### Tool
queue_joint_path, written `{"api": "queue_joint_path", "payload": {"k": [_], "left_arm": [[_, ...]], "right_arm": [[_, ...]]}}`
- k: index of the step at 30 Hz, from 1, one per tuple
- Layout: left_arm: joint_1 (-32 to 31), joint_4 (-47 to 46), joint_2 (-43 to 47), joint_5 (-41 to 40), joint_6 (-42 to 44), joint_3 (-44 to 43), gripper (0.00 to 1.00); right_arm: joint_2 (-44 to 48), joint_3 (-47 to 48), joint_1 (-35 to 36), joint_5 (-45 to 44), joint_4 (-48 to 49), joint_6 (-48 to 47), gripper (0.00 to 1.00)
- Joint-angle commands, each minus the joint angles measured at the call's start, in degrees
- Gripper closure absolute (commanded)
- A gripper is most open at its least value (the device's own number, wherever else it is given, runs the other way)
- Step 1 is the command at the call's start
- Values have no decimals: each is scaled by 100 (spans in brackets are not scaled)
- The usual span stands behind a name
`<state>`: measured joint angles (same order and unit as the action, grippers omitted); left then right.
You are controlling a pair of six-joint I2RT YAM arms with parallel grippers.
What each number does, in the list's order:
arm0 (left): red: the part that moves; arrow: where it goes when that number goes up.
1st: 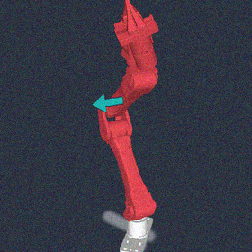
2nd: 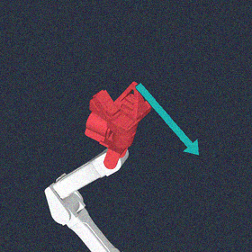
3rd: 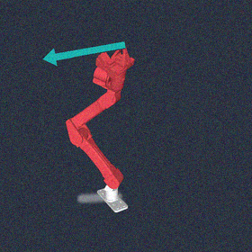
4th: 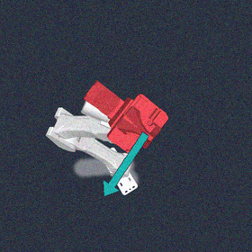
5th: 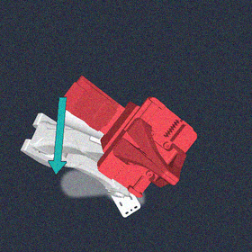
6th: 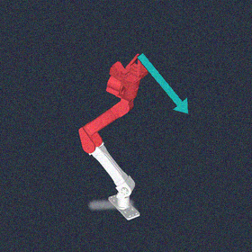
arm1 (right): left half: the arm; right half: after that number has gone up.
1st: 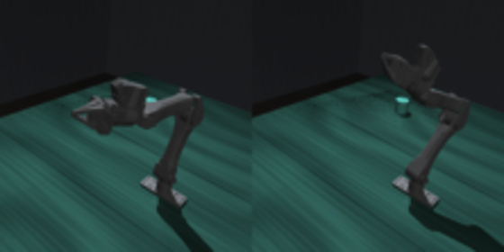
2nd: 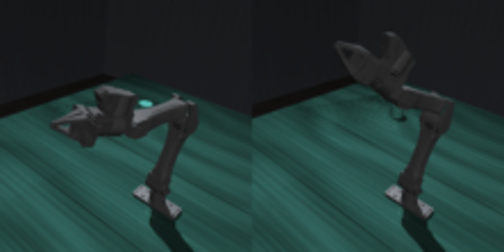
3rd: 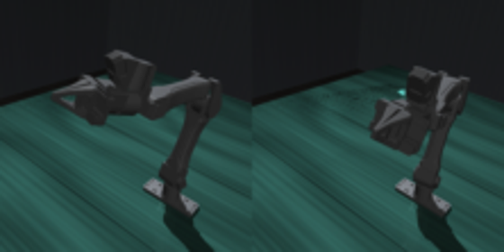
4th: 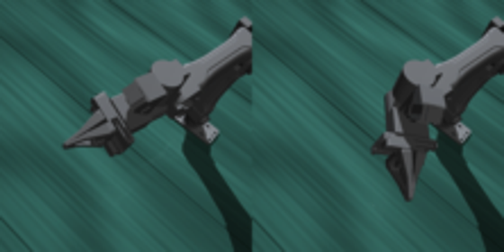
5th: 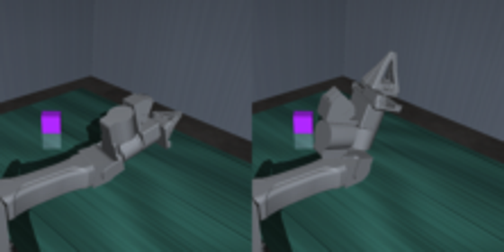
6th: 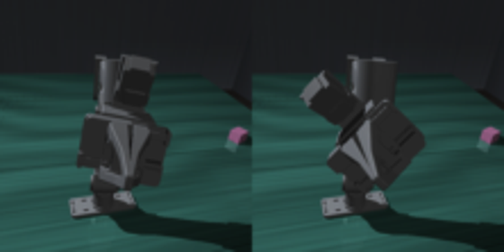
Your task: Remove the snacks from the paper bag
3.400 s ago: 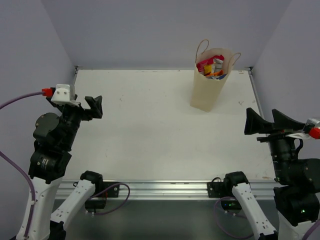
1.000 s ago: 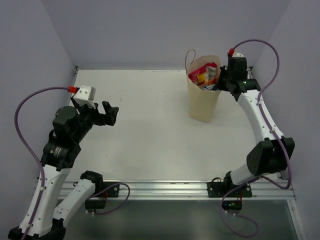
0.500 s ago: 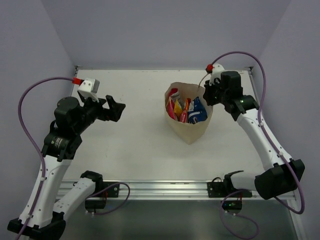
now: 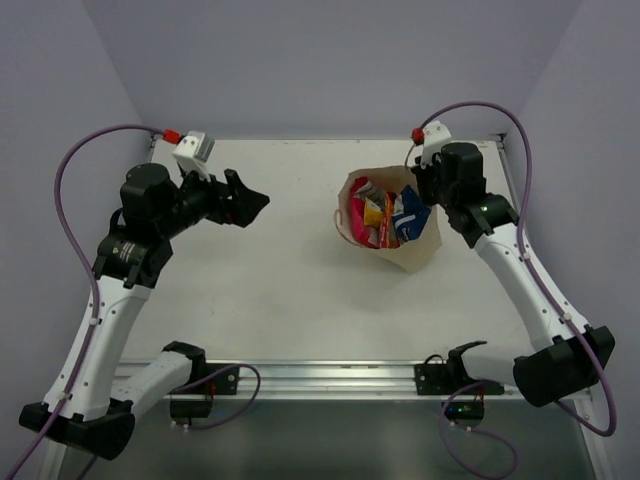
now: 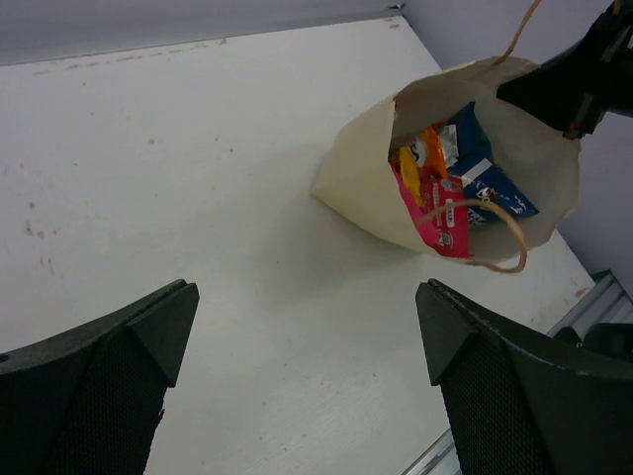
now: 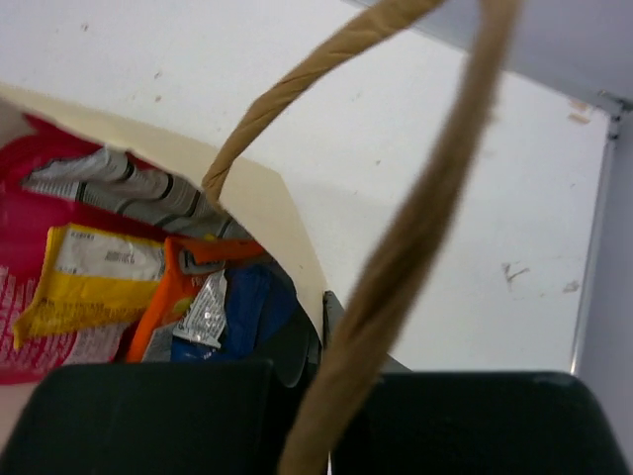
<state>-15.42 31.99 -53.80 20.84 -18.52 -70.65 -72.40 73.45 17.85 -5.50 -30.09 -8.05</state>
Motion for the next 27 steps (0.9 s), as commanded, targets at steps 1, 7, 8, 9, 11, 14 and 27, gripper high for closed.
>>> {"api": "queue_joint_path", "payload": {"k": [1, 7, 8, 9, 11, 14, 27], "left_arm": [[-31, -351, -192, 569, -318, -370, 0], [-636, -650, -718, 299, -547, -634, 0], [-803, -685, -789, 150, -564, -712, 0], [-1170, -746, -868, -139, -617, -765, 0], [-1715, -860, -1106, -422, -722, -853, 0], [-2340, -1053, -1396, -1107, -1047, -845, 0], [-4065, -1423, -2740, -3332, -2226, -985, 8]], "right_arm": [[603, -48, 175, -715, 1415, -459, 100], [710, -349, 404, -1260, 1918, -943, 100], [710, -392, 465, -1357, 1980, -996, 100], [710, -419, 491, -1410, 1989, -996, 100], [631, -419, 518, -1419, 1937, -857, 100], [578, -481, 579, -1489, 1927, -724, 100], [631, -1465, 1335, -2622, 2542, -381, 100]]}}
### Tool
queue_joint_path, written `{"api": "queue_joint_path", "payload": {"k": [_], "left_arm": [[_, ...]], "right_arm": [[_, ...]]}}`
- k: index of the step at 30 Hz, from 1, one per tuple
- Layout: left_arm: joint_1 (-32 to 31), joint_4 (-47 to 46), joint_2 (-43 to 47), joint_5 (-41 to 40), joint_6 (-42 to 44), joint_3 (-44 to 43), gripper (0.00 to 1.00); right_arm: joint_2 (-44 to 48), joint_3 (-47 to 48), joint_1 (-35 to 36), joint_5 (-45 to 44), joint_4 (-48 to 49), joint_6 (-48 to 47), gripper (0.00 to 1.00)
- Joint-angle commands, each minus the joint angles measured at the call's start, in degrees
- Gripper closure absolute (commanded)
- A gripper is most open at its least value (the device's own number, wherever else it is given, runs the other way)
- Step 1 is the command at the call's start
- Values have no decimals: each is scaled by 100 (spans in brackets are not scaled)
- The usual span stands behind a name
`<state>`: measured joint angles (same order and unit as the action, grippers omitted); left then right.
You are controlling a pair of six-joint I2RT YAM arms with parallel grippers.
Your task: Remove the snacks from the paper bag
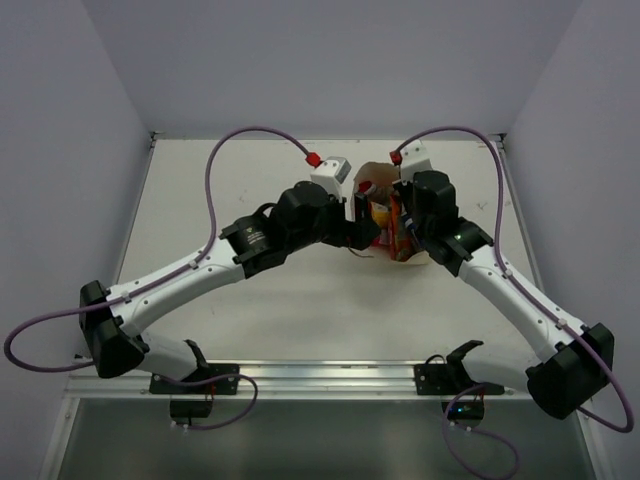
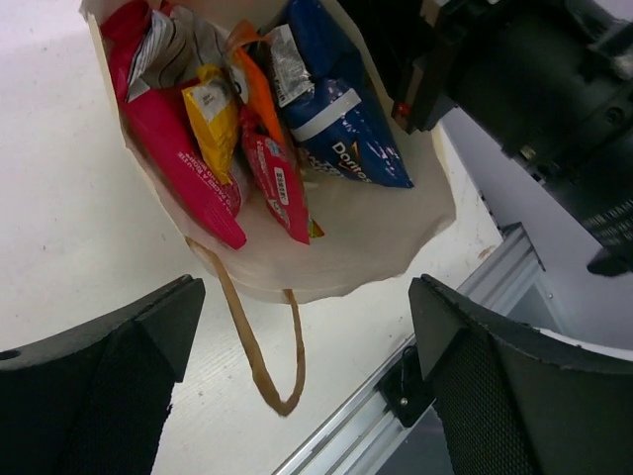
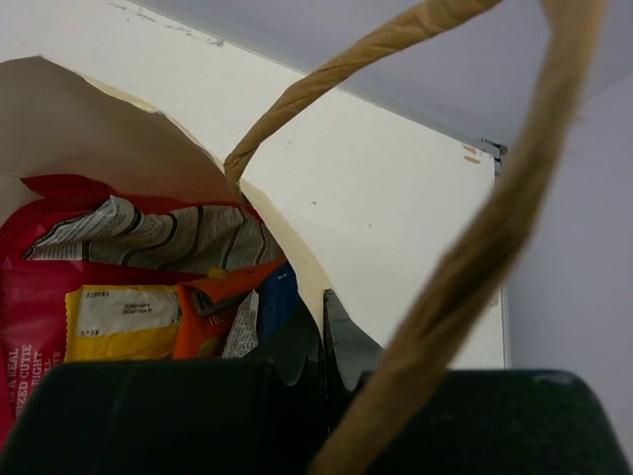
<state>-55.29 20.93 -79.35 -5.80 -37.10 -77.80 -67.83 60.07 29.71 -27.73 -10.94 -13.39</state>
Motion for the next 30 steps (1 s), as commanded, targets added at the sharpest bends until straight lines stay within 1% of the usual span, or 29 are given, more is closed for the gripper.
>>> {"api": "queue_joint_path", "payload": {"k": [1, 3, 4, 6, 7, 8, 15, 19, 21, 26, 30], "left_arm": [[-131, -326, -264, -703, -403, -297, 10], [-166, -326, -492, -703, -491, -445, 12], [-210, -317, -563, -694, -508, -525, 16], [-272, -309, -747, -764, -544, -770, 17], [-324, -300, -792, -808, -535, -850, 19], [-342, -274, -845, -904, -526, -1007, 20], [-342, -45, -1153, -1230, -438, -1395, 22], [-342, 8, -1188, -1283, -456, -1308, 23], [-342, 34, -1249, -1204, -622, -1177, 24], [-342, -238, -1346, -1064, -1114, -580, 30], [-342, -370, -1521, -1028, -1212, -429, 32]], "right_arm": [[165, -154, 183, -531, 637, 126, 100], [165, -163, 271, -646, 646, 126, 100], [165, -163, 298, -725, 654, 143, 100], [183, -110, 368, -945, 628, 196, 100], [191, -93, 386, -980, 611, 248, 100], [209, -66, 403, -1006, 611, 258, 100], [192, 250, 474, -1077, 364, 346, 100], [200, 391, 491, -1164, 303, 477, 100], [192, 514, 491, -1209, 215, 556, 100], [130, 707, 518, -1314, -153, 943, 100], [112, 743, 562, -1481, -452, 1285, 100]]}}
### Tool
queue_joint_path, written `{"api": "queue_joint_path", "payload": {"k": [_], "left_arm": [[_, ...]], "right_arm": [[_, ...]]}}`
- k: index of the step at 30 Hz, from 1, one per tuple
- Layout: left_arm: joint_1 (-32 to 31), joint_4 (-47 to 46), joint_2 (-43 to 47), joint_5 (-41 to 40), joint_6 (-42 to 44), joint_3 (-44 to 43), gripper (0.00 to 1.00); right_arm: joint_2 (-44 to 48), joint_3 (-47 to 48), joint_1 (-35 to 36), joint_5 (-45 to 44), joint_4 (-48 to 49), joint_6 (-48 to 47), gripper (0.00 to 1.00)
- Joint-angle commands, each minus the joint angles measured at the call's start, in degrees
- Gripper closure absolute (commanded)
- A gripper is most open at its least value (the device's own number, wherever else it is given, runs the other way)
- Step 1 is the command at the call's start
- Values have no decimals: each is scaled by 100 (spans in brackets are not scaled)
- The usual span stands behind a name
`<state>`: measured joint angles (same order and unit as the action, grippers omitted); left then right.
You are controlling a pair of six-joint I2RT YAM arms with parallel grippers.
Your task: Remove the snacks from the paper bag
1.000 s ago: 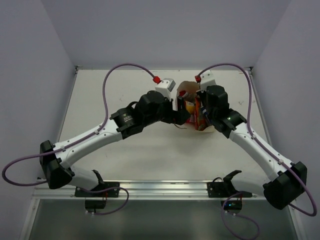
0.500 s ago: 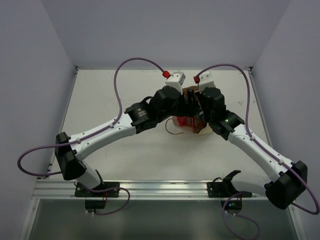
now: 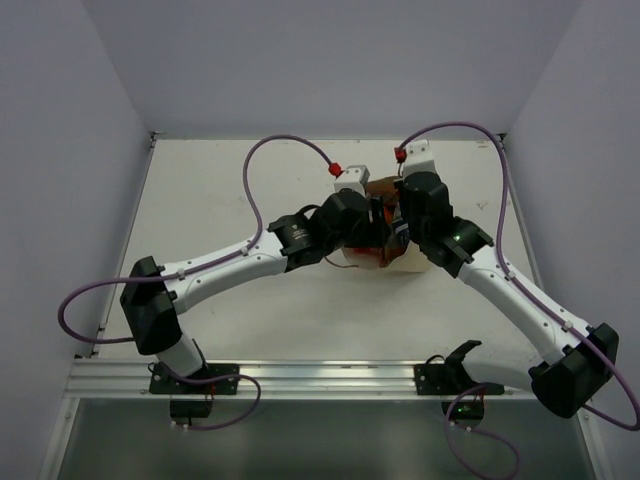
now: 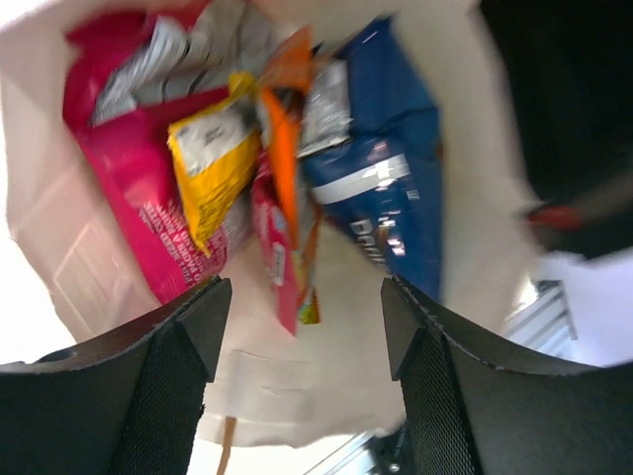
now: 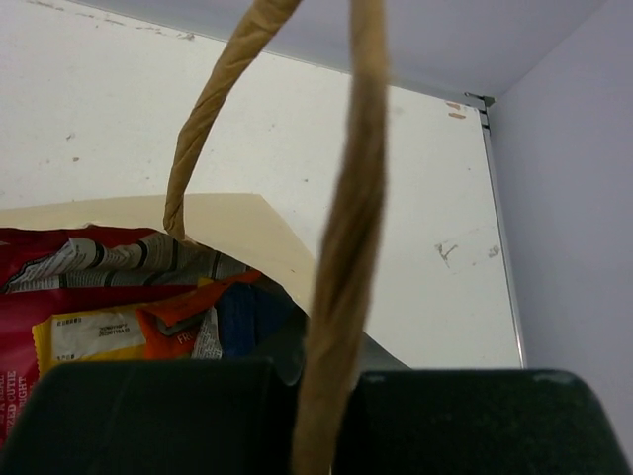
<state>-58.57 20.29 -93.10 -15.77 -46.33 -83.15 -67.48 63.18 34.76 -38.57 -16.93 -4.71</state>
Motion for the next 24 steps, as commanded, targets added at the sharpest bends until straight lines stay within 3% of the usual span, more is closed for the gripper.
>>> {"api": "queue_joint_path", "payload": {"k": [1, 17, 22, 24], "left_arm": [[-15, -307, -173, -31, -289, 115, 33], [-15, -421, -718, 30, -377, -104, 44], [-15, -439, -832, 4, -360, -140, 51], [-15, -447, -868, -84, -325, -157, 59]], "right_arm": [[104, 415, 57, -397, 111, 427, 100], [280, 415, 206, -678, -91, 752, 100], [236, 432, 259, -678, -118, 770, 100], [236, 432, 268, -652, -118, 761, 100]]}}
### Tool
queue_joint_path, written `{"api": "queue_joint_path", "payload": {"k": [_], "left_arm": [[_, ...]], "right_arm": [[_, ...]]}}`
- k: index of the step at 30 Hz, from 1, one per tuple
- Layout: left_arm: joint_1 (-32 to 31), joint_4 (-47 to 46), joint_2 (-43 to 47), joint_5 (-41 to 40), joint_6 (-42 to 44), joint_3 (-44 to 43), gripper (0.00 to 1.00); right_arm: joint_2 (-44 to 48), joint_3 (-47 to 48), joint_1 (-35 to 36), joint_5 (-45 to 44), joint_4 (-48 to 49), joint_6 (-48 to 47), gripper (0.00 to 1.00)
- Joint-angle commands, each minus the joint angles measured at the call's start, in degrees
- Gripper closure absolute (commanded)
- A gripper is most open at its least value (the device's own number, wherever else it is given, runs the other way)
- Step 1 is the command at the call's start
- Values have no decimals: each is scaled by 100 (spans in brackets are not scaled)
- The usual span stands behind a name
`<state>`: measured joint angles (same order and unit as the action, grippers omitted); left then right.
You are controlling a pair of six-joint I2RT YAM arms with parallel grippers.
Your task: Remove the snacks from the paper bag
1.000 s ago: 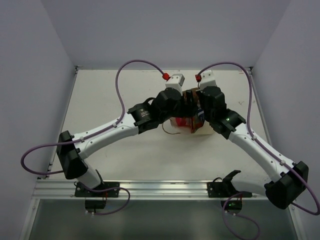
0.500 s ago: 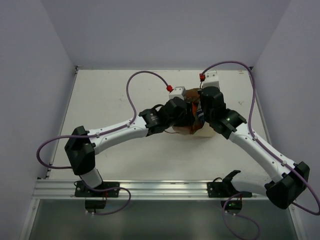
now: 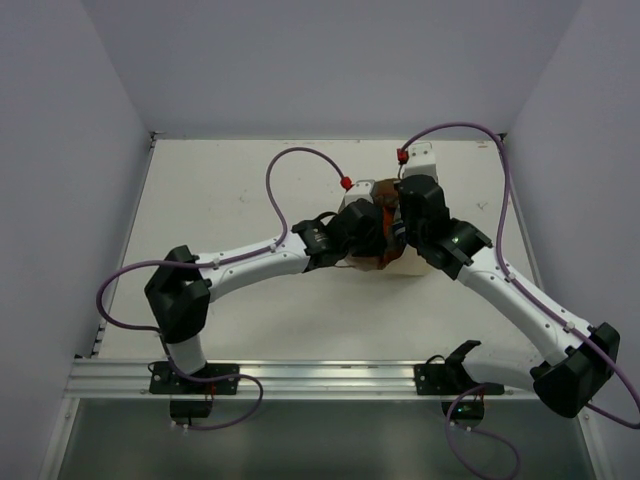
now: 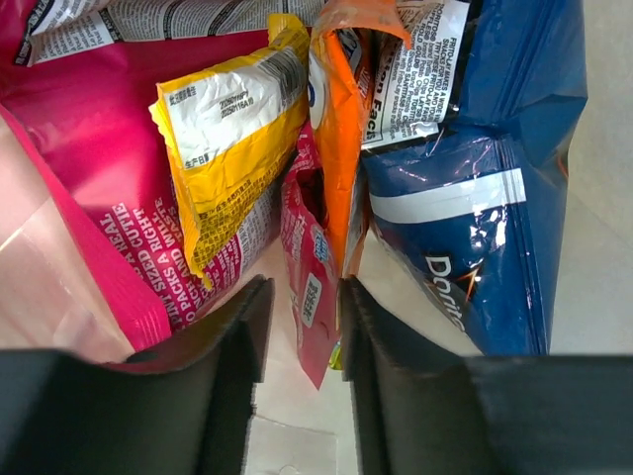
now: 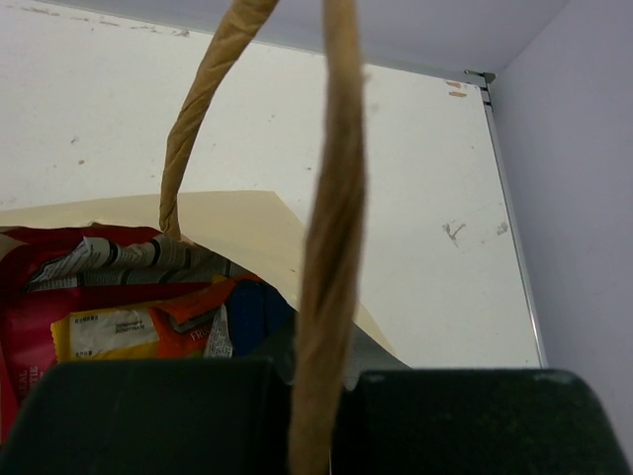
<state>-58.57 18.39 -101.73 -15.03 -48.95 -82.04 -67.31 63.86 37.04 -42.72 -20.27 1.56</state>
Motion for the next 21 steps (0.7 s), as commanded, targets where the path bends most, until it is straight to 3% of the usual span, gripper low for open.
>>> {"api": "queue_joint_path", "payload": {"k": [1, 3, 7, 8, 13, 21], "left_arm": [[-15, -249, -22, -158, -36, -269, 63], [-15, -248, -75, -167, 8, -295, 68], [-15, -231, -66, -202, 140, -330, 97], [-6, -213, -5, -237, 210, -356, 100], [3, 15, 390, -431, 465, -427, 100], [336, 620, 1919, -633, 1088, -330, 100]], "right_arm": [[218, 356, 49, -228, 217, 151, 100], [218, 356, 49, -228, 225, 151, 100], [253, 312, 49, -263, 243, 116, 100], [262, 286, 41, -281, 269, 99, 100], [288, 198, 40, -447, 357, -51, 100], [288, 31, 49, -641, 419, -112, 100]]}}
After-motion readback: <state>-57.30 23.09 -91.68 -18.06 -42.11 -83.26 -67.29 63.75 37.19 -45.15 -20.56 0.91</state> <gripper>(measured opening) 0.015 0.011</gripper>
